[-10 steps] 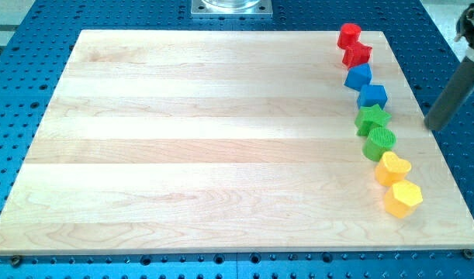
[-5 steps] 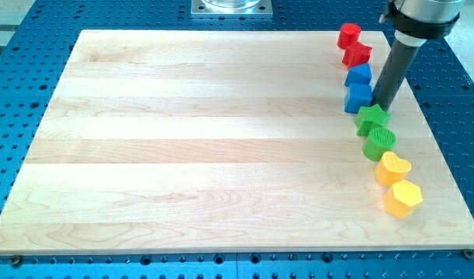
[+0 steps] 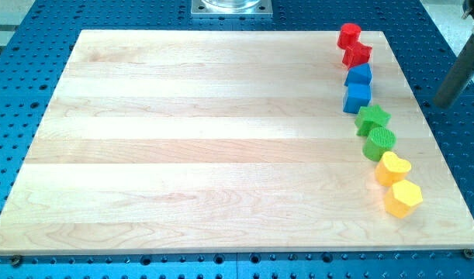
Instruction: Adjust the cube in a line
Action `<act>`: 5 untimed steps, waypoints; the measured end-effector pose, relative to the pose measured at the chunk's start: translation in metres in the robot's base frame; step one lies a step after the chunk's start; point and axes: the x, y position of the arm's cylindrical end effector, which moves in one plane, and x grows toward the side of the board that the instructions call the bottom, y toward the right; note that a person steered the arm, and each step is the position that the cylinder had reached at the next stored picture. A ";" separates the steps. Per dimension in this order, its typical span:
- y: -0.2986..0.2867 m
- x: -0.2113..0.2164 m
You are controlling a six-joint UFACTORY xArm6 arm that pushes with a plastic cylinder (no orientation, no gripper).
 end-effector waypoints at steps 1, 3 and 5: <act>0.000 0.012; -0.027 0.166; -0.146 0.233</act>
